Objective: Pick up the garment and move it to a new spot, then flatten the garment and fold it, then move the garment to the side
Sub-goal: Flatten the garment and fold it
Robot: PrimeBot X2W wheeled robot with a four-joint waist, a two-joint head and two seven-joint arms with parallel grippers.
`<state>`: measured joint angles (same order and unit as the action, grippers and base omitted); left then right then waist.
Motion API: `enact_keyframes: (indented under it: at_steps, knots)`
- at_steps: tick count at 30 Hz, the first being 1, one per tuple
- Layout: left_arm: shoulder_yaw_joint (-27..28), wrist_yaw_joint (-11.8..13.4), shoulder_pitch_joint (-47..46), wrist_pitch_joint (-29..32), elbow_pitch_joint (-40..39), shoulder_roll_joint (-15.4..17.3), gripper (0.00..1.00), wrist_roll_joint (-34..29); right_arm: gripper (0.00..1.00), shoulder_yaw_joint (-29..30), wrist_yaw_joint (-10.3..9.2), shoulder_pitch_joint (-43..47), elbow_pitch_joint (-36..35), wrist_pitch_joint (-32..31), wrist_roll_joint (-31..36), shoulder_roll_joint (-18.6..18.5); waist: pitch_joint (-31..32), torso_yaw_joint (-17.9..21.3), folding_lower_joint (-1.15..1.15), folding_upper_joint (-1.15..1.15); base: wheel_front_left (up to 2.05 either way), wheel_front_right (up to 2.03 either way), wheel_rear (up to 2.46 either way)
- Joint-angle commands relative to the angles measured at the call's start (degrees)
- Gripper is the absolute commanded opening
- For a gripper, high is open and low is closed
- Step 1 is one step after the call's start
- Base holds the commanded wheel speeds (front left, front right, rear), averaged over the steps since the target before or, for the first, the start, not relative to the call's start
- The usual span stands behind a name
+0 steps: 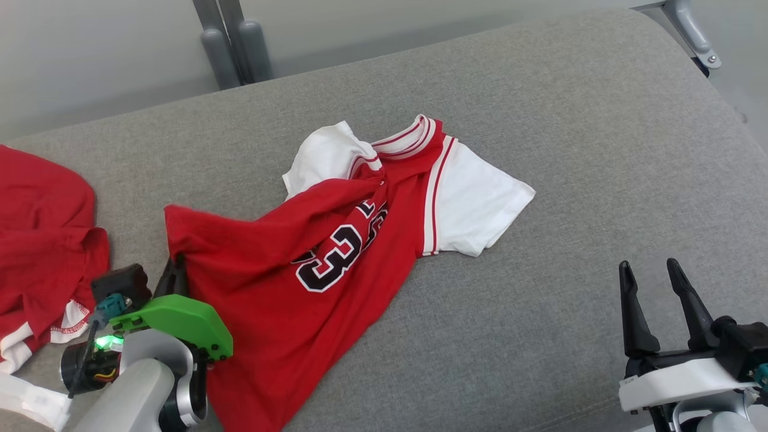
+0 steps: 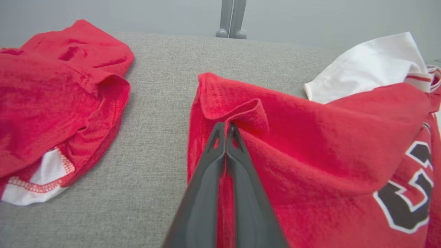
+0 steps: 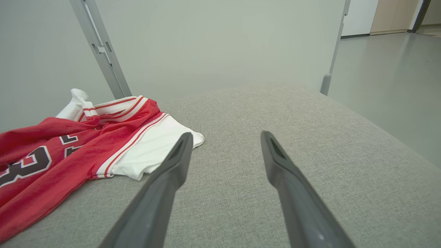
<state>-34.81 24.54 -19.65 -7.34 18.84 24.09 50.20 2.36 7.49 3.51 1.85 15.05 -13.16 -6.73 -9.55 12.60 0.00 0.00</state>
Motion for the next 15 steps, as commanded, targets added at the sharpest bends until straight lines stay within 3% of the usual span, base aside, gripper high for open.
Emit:
enact_keyframes:
  at_steps: [1, 15]
  knots:
    - [0.49, 0.06, -1.4, -0.97, 1.09, 0.13, 0.0, -0.27, 1.0, 0.0, 0.0, -0.53, 0.02, 0.2, -0.2, -0.09, -0.38, -0.36, 0.0, 0.0, 0.0, 0.0, 0.0]
    - [2.58, -3.13, -7.71, -7.79, 13.94, -4.92, 0.0, -5.33, 1.0, -0.16, 0.0, -0.97, 0.43, 0.2, -0.07, -1.39, -0.53, -2.15, 0.0, 0.0, 0.0, 0.0, 0.0]
